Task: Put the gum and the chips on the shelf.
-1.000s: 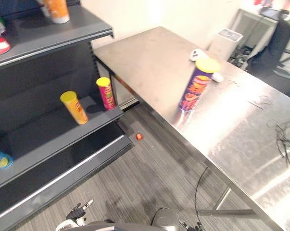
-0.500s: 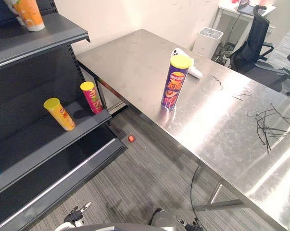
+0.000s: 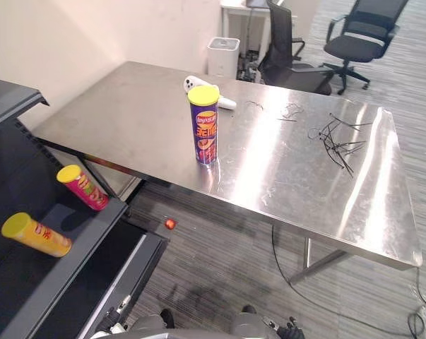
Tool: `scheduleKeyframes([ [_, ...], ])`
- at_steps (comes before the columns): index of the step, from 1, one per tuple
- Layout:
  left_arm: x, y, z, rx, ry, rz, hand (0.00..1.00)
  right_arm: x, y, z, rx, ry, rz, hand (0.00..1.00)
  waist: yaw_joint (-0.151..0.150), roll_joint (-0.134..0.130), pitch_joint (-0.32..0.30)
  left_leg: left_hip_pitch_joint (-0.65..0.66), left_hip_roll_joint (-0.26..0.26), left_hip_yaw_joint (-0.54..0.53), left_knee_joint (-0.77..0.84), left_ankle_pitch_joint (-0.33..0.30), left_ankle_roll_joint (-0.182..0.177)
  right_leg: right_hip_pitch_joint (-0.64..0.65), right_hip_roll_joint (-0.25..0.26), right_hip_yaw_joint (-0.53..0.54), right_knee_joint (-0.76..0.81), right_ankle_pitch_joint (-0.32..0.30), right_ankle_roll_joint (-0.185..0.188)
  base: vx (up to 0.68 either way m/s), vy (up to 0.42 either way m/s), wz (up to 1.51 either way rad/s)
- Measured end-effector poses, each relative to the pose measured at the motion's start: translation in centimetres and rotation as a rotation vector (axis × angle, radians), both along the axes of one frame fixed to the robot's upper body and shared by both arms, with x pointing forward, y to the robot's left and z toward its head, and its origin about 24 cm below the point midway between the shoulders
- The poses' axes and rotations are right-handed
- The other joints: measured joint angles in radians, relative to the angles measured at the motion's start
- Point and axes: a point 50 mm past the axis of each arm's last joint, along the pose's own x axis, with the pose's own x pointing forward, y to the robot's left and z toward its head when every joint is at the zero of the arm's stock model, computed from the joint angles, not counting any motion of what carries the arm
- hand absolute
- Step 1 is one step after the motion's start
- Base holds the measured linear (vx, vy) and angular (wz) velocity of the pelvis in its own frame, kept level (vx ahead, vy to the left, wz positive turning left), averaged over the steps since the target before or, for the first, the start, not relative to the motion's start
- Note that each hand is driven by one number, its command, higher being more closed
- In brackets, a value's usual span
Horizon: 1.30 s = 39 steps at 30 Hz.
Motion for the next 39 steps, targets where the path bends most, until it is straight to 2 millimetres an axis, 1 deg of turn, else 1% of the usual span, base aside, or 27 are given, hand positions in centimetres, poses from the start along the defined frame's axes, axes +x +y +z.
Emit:
scheduleKeyframes([
  [1,0.0,0.2,0.0,0.007,0.004,0.002,0.00,-0.1,0.2,-0.1,-0.004,0.006,-0.007,0.00,0.001,-0.011,-0.007,0.007,-0.019,0.014,-0.017,-0.003,0.005,0.000,-0.017,0.005,-0.016,0.009,0.003,0.14,0.170,-0.06],
  [3,0.0,0.2,0.0,0.010,0.008,0.001,0.00,-0.2,0.3,-0.1,-0.013,0.012,-0.011,0.00,0.001,-0.024,-0.015,0.023,-0.044,0.020,-0.031,0.000,0.015,0.002,-0.037,0.005,-0.021,0.017,0.016,0.22,0.158,-0.08],
  [4,0.0,0.1,0.0,0.010,0.009,-0.003,0.00,-0.1,0.3,-0.1,-0.017,0.007,-0.016,0.00,0.004,-0.023,-0.016,0.039,-0.055,0.032,-0.032,0.005,0.025,0.006,-0.043,0.006,-0.023,0.020,0.020,0.24,0.129,-0.15],
  [6,0.0,0.1,0.0,0.023,0.017,-0.034,0.00,0.0,0.4,0.0,-0.021,-0.006,-0.026,0.00,0.004,-0.023,-0.019,0.059,-0.063,0.040,-0.033,0.005,0.026,0.018,-0.048,0.007,-0.034,0.032,0.031,0.21,0.086,-0.30],
  [9,-0.3,0.2,-0.1,0.020,0.031,-0.051,0.00,-0.3,0.2,0.0,-0.014,-0.019,-0.096,0.00,0.003,-0.022,-0.036,0.091,-0.059,0.048,-0.058,0.005,0.026,0.021,-0.039,0.007,-0.044,0.051,0.017,0.17,0.024,-0.35],
  [10,-0.4,0.1,-0.2,0.009,0.038,-0.056,0.00,-0.5,0.4,-0.1,0.004,-0.020,-0.142,0.00,0.001,-0.022,-0.047,0.099,-0.055,0.055,-0.067,0.005,0.026,0.019,-0.033,0.007,-0.054,0.066,0.018,0.17,0.019,-0.47],
  [11,-0.4,0.1,-0.2,0.004,0.034,-0.059,0.00,-0.9,0.3,-0.2,0.009,-0.015,-0.201,0.00,0.002,-0.022,-0.047,0.114,-0.048,0.076,-0.075,0.005,0.026,0.017,-0.025,0.006,-0.059,0.084,0.006,0.11,0.020,-0.43],
  [13,-0.4,0.1,-0.2,-0.001,0.027,-0.071,0.00,-1.3,0.4,-0.2,0.018,-0.013,-0.277,0.00,0.003,-0.021,-0.049,0.123,-0.042,0.080,-0.083,0.005,0.026,0.017,-0.018,0.002,-0.067,0.106,0.006,0.05,0.020,-0.29],
  [15,-0.4,0.1,-0.2,-0.002,0.026,-0.069,0.00,-1.8,0.6,-0.4,0.033,-0.008,-0.369,0.00,0.004,-0.027,-0.052,0.123,-0.037,0.086,-0.084,0.005,0.026,0.013,-0.017,-0.004,-0.071,0.120,-0.002,0.01,0.016,-0.13],
  [17,-0.5,0.1,-0.1,-0.005,0.020,-0.043,0.00,-2.4,0.9,-0.5,0.046,0.004,-0.530,0.00,0.011,-0.031,-0.056,0.122,-0.031,0.104,-0.084,0.005,0.026,0.001,-0.013,-0.010,-0.070,0.141,-0.003,-0.04,0.016,-0.17],
  [18,-0.5,0.2,-0.1,-0.006,0.019,-0.029,0.00,-2.6,0.9,-0.5,0.050,0.006,-0.579,0.00,0.016,-0.032,-0.057,0.122,-0.029,0.108,-0.083,0.005,0.026,-0.001,-0.011,-0.012,-0.070,0.146,-0.002,-0.07,0.008,-0.19],
  [19,-0.6,0.2,-0.1,-0.008,0.016,-0.008,0.00,-3.1,0.9,-0.6,0.052,0.016,-0.669,0.00,0.026,-0.034,-0.058,0.123,-0.024,0.118,-0.084,0.005,0.026,-0.003,-0.007,-0.020,-0.070,0.151,-0.008,-0.08,-0.015,-0.14],
  [20,-0.7,0.3,-0.1,-0.008,0.014,0.011,0.00,-3.8,0.8,-0.6,0.050,0.028,-0.757,0.00,0.029,-0.039,-0.061,0.123,-0.020,0.128,-0.084,0.005,0.025,-0.005,-0.004,-0.027,-0.071,0.152,-0.007,-0.09,-0.024,-0.11],
  [23,-1.0,0.4,-0.1,-0.009,0.013,0.047,0.00,-4.5,0.1,-0.5,0.030,0.037,-0.928,0.00,0.030,-0.040,-0.066,0.124,-0.001,0.136,-0.086,-0.009,0.026,-0.011,0.006,-0.032,-0.071,0.152,-0.007,-0.11,-0.035,-0.10],
  [25,-1.3,0.7,-0.1,-0.001,0.017,0.065,0.00,-4.9,-0.8,-0.2,0.000,0.036,-1.065,0.00,0.043,-0.052,-0.074,0.123,0.014,0.160,-0.084,-0.017,0.022,-0.019,0.021,-0.037,-0.084,0.151,-0.007,-0.14,-0.062,-0.32],
  [26,-1.4,0.8,-0.1,0.002,0.015,0.071,0.00,-5.0,-1.1,-0.1,-0.012,0.036,-1.096,0.00,0.045,-0.057,-0.077,0.122,0.015,0.166,-0.085,-0.017,0.021,-0.018,0.021,-0.038,-0.091,0.146,-0.012,-0.21,-0.128,-0.40],
  [27,-1.5,1.2,0.0,0.013,0.007,0.082,0.00,-5.3,-1.9,0.2,-0.036,0.024,-1.180,0.00,0.055,-0.069,-0.084,0.123,0.012,0.183,-0.085,-0.020,0.015,-0.020,0.017,-0.051,-0.094,0.119,-0.013,-0.18,-0.124,-0.36],
  [28,-1.6,1.3,0.1,0.016,0.006,0.093,0.00,-5.4,-3.0,0.6,-0.068,0.010,-1.245,0.00,0.054,-0.072,-0.091,0.128,0.012,0.186,-0.088,-0.023,0.006,-0.020,0.015,-0.063,-0.091,0.090,-0.002,-0.17,-0.131,-0.27],
  [29,-1.9,1.3,0.0,0.018,0.010,0.095,0.00,-5.5,-3.7,0.9,-0.088,-0.005,-1.268,0.00,0.053,-0.076,-0.093,0.133,0.012,0.185,-0.100,-0.019,0.003,-0.023,0.016,-0.070,-0.086,0.083,-0.001,-0.13,-0.122,0.02],
  [30,-2.0,1.1,0.0,0.017,0.016,0.079,0.00,-6.1,-6.1,2.1,-0.175,-0.064,-1.344,0.00,0.053,-0.074,-0.111,0.161,0.009,0.186,-0.158,0.017,-0.009,-0.020,0.019,-0.083,-0.084,0.077,0.000,-0.10,-0.102,0.14],
  [32,-2.1,1.0,0.0,0.016,0.019,0.078,0.00,-6.0,-7.8,3.2,-0.234,-0.123,-1.381,0.00,0.053,-0.072,-0.121,0.171,0.009,0.187,-0.185,0.037,-0.011,-0.020,0.022,-0.088,-0.086,0.077,0.000,-0.05,-0.059,0.09],
  [33,-2.1,1.0,0.0,0.018,0.013,0.078,0.00,-5.4,-9.5,4.3,-0.275,-0.203,-1.400,0.00,0.054,-0.074,-0.122,0.175,0.009,0.191,-0.203,0.051,-0.012,-0.021,0.025,-0.091,-0.087,0.077,0.000,-0.03,-0.029,0.03],
  [34,-2.2,1.0,0.0,0.021,0.014,0.076,0.00,-4.8,-10.6,5.4,-0.319,-0.261,-1.391,0.00,0.054,-0.078,-0.125,0.175,0.010,0.194,-0.214,0.060,-0.013,-0.022,0.028,-0.095,-0.091,0.077,0.000,-0.03,-0.032,0.03],
  [35,-2.4,1.1,0.0,0.023,0.019,0.070,0.00,-4.0,-11.9,6.8,-0.375,-0.345,-1.386,0.00,0.055,-0.084,-0.130,0.177,0.012,0.199,-0.228,0.069,-0.015,-0.022,0.029,-0.106,-0.100,0.077,0.000,0.00,0.000,0.00],
  [37,-2.5,1.2,0.1,0.027,0.023,0.061,0.00,-2.9,-13.8,9.4,-0.475,-0.472,-1.371,0.00,0.055,-0.092,-0.142,0.176,0.015,0.210,-0.239,0.075,-0.017,-0.028,0.031,-0.109,-0.104,0.079,0.002,0.02,0.000,-0.03],
  [38,-2.5,1.3,0.1,0.031,0.029,0.045,0.00,-2.0,-14.8,11.3,-0.531,-0.559,-1.360,0.00,0.055,-0.098,-0.153,0.173,0.014,0.212,-0.243,0.077,-0.019,-0.036,0.031,-0.108,-0.102,0.081,0.005,0.06,0.011,-0.06],
  [39,-2.5,1.2,0.1,0.029,0.030,0.035,0.00,-1.5,-15.2,12.3,-0.560,-0.608,-1.353,0.00,0.055,-0.099,-0.154,0.173,0.014,0.214,-0.242,0.078,-0.021,-0.036,0.031,-0.108,-0.102,0.082,0.005,0.08,0.020,-0.07],
])
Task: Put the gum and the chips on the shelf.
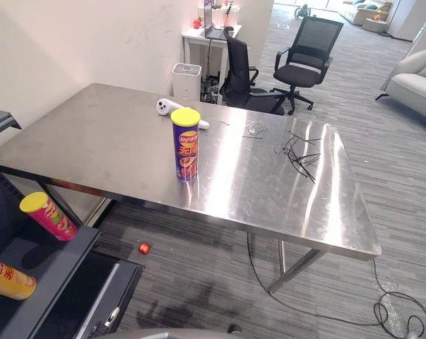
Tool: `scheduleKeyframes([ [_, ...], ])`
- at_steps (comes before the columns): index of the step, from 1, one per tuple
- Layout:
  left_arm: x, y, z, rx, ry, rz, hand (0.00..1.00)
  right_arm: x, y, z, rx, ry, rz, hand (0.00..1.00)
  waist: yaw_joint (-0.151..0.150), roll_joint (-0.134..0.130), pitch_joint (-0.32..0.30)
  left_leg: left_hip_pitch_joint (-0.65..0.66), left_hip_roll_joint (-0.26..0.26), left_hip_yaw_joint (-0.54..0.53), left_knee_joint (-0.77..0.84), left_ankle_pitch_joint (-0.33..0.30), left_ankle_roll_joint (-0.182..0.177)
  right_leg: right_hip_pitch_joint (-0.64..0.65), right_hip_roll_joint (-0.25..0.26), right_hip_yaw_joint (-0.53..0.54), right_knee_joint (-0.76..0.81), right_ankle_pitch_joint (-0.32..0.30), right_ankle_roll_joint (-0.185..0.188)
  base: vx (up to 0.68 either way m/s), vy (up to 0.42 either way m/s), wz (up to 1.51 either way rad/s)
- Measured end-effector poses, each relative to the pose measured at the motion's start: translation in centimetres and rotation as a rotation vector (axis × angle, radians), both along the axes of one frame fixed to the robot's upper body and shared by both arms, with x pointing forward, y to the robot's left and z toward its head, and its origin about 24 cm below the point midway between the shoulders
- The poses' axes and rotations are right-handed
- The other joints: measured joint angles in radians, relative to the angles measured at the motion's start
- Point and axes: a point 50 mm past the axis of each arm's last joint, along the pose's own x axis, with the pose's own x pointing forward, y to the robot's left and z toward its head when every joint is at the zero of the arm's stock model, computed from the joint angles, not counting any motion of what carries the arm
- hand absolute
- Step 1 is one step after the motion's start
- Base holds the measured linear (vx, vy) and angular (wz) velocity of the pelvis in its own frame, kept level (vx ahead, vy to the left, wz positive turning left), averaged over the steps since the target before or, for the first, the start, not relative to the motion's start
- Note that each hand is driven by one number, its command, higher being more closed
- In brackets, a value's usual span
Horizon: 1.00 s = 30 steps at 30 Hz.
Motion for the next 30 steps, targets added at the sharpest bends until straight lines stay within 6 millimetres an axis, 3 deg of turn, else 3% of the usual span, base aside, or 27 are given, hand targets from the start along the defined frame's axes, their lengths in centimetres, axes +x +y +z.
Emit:
scheduleKeyframes([
  [2,0.2,0.0,0.1,0.008,-0.004,-0.048,0.00,2.2,-1.2,5.7,-0.243,-0.120,-0.009,0.00,-0.001,-0.004,-0.009,0.001,0.002,0.014,0.004,-0.003,0.000,0.001,0.002,0.001,-0.001,0.020,-0.002,0.13,0.028,-0.11],
  [4,0.3,-0.2,0.1,0.007,0.002,-0.069,0.00,3.3,-1.3,9.0,-0.381,-0.160,-0.003,0.00,-0.001,-0.002,-0.010,-0.002,0.005,0.018,0.016,-0.007,0.003,0.000,0.004,0.003,-0.002,0.029,-0.002,0.13,0.023,-0.10],
  [5,0.5,-0.3,0.2,0.006,0.003,-0.086,0.00,4.4,-0.9,11.7,-0.492,-0.198,0.021,0.00,-0.002,-0.001,-0.011,-0.002,0.008,0.019,0.024,-0.014,0.002,0.001,0.006,0.005,-0.002,0.030,-0.003,0.09,0.013,-0.09],
  [8,1.3,-0.3,0.4,0.019,-0.018,-0.109,0.00,6.1,1.2,17.0,-0.733,-0.262,0.067,0.00,-0.003,0.004,-0.014,-0.019,0.022,0.020,0.068,-0.047,0.000,0.001,0.012,0.006,-0.002,0.030,-0.003,0.09,0.010,-0.05],
  [10,1.4,-0.2,0.5,0.024,-0.018,-0.108,0.00,7.0,2.2,18.3,-0.817,-0.272,0.104,0.00,0.000,0.000,-0.011,-0.021,0.024,0.019,0.080,-0.059,-0.001,0.002,0.013,0.006,-0.002,0.030,-0.003,0.07,0.008,-0.03],
  [14,1.4,-0.2,0.5,0.033,-0.003,-0.128,0.00,9.5,3.5,18.6,-0.851,-0.290,0.326,0.00,-0.003,0.004,-0.007,-0.037,0.011,-0.005,0.089,-0.067,0.008,0.002,0.001,0.001,-0.008,0.030,-0.002,0.04,0.025,0.10],
  [17,1.3,-0.4,0.4,0.040,0.009,-0.163,0.00,13.5,5.5,18.0,-0.855,-0.261,0.735,0.00,-0.009,0.015,0.002,-0.054,-0.009,-0.039,0.091,-0.069,0.012,0.000,-0.008,-0.006,-0.021,0.031,0.000,0.01,0.016,0.16],
  [22,1.6,0.2,0.6,0.059,0.008,-0.209,0.00,17.3,7.0,15.7,-0.773,-0.176,1.194,0.00,-0.016,0.020,0.008,-0.088,-0.020,-0.118,0.112,-0.069,0.013,0.000,-0.015,-0.035,-0.028,0.031,0.000,0.01,0.003,0.23],
  [26,1.4,0.6,0.5,0.078,0.027,-0.240,0.00,19.0,8.4,14.3,-0.722,-0.138,1.441,0.00,-0.026,0.033,0.021,-0.104,-0.021,-0.180,0.123,-0.069,0.013,0.014,-0.017,-0.069,-0.033,0.031,0.000,-0.01,-0.014,0.23],
  [30,1.2,0.9,0.6,0.101,0.035,-0.273,0.00,20.1,9.4,13.8,-0.689,-0.136,1.557,0.00,-0.028,0.040,0.030,-0.106,-0.021,-0.201,0.124,-0.067,0.016,0.021,-0.016,-0.081,-0.034,0.031,0.000,-0.03,-0.006,0.12],
])
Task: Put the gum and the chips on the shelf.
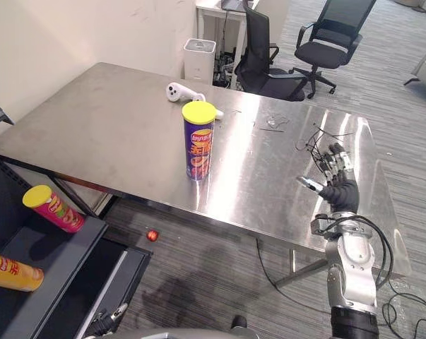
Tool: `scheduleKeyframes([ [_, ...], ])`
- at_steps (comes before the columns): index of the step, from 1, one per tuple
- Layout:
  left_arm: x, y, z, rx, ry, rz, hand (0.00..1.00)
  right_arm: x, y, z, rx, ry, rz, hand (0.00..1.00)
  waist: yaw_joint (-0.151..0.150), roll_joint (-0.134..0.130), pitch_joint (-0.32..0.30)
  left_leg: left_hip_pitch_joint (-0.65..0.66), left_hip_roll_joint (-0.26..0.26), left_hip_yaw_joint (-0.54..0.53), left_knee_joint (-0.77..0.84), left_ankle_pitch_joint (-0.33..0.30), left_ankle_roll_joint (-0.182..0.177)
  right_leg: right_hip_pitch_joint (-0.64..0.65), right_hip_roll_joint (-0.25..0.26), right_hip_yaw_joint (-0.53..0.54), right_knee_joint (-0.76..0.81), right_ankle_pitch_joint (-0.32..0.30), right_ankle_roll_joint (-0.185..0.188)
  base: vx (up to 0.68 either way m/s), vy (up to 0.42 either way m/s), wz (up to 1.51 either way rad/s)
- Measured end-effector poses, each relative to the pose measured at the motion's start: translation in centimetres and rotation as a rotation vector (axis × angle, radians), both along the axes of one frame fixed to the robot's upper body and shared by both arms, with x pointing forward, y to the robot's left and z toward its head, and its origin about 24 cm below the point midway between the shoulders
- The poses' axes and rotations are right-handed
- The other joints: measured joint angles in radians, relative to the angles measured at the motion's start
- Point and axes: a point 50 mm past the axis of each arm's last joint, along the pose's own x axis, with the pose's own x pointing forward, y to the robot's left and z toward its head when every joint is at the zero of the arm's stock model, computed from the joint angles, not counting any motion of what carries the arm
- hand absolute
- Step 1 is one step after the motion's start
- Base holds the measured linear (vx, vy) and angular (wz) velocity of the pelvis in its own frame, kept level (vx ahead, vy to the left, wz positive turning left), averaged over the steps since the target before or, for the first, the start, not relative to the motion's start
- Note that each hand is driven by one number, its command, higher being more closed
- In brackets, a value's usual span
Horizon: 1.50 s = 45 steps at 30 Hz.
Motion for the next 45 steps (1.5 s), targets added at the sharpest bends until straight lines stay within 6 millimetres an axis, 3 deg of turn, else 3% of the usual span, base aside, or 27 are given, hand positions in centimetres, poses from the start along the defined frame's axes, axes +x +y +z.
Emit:
scheduleKeyframes([
  [11,-0.2,0.3,0.0,0.007,0.012,-0.025,0.00,3.0,3.3,1.0,-0.096,0.056,0.274,0.00,-0.003,0.003,0.019,-0.018,-0.009,-0.055,-0.001,0.009,0.010,0.020,-0.003,-0.045,-0.018,0.001,0.000,0.00,0.000,0.11],
  [20,-0.2,0.3,0.0,0.007,0.016,-0.045,0.00,6.0,4.6,3.1,-0.134,0.026,0.335,0.00,0.001,0.005,0.036,-0.018,-0.020,-0.087,0.000,0.012,0.014,0.044,-0.013,-0.077,-0.025,0.001,0.000,0.01,0.011,0.10],
  [30,-0.3,0.3,0.0,0.003,0.028,-0.046,0.00,8.0,4.4,4.6,-0.156,0.021,0.324,0.00,0.006,0.003,0.062,-0.027,-0.033,-0.136,-0.001,0.024,0.020,0.067,-0.023,-0.121,-0.027,0.001,0.000,-0.01,0.009,0.14],
  [45,-1.5,0.3,-0.2,0.002,0.056,-0.041,0.00,8.3,4.3,5.2,-0.229,0.051,0.407,0.00,0.004,0.001,0.066,-0.033,-0.041,-0.140,-0.004,0.038,0.026,0.067,-0.027,-0.123,-0.037,0.016,-0.001,-0.01,0.000,0.01],
])
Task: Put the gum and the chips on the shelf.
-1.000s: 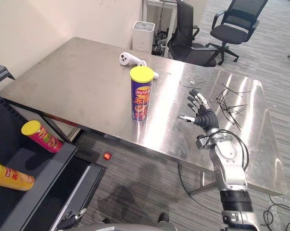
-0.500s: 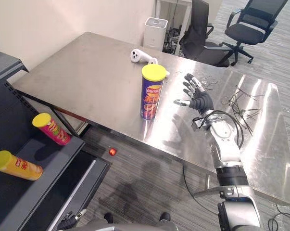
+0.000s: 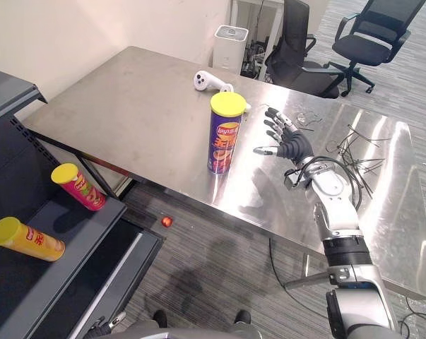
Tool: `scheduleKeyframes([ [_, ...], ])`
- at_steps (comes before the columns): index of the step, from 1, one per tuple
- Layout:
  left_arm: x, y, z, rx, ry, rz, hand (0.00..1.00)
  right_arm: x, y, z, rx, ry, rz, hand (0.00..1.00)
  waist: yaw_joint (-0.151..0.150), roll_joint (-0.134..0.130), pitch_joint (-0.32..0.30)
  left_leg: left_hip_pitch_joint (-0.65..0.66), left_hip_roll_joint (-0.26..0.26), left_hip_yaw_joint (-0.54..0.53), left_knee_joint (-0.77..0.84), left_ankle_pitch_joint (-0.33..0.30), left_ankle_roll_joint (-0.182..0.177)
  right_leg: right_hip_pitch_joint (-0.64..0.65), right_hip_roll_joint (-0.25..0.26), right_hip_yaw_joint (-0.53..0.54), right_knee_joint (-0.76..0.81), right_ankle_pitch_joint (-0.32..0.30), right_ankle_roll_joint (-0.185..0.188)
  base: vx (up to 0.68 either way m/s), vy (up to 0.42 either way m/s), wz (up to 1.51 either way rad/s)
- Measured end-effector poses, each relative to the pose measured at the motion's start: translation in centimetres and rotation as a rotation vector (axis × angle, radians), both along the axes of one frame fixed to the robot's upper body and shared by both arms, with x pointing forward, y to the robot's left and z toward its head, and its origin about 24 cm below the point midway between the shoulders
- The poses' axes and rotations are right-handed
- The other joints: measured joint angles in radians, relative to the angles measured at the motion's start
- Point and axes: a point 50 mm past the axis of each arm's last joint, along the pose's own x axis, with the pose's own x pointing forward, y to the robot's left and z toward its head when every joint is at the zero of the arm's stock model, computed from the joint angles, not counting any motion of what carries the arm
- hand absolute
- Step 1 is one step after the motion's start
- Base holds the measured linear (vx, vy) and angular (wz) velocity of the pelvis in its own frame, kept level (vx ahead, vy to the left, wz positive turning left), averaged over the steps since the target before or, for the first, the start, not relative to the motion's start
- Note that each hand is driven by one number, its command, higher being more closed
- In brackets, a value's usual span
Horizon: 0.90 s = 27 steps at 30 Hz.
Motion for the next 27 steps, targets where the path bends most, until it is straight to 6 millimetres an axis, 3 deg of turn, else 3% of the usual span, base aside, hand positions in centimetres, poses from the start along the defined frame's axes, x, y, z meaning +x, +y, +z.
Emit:
scheduleKeyframes([
  [16,-0.2,0.0,0.0,-0.008,0.007,-0.020,0.00,0.0,1.0,0.0,0.005,0.000,0.048,0.00,0.001,-0.001,0.011,-0.001,-0.001,-0.013,-0.015,0.015,-0.001,-0.001,0.001,-0.008,0.000,0.001,0.001,0.00,-0.001,0.01],
  [27,-0.2,-0.1,0.0,-0.023,0.001,-0.026,0.00,0.8,1.4,1.6,0.005,-0.042,0.055,0.00,0.023,0.000,0.012,-0.005,-0.008,-0.038,-0.031,0.033,0.001,0.003,-0.003,-0.030,0.000,0.001,0.001,-0.01,-0.003,0.06],
])
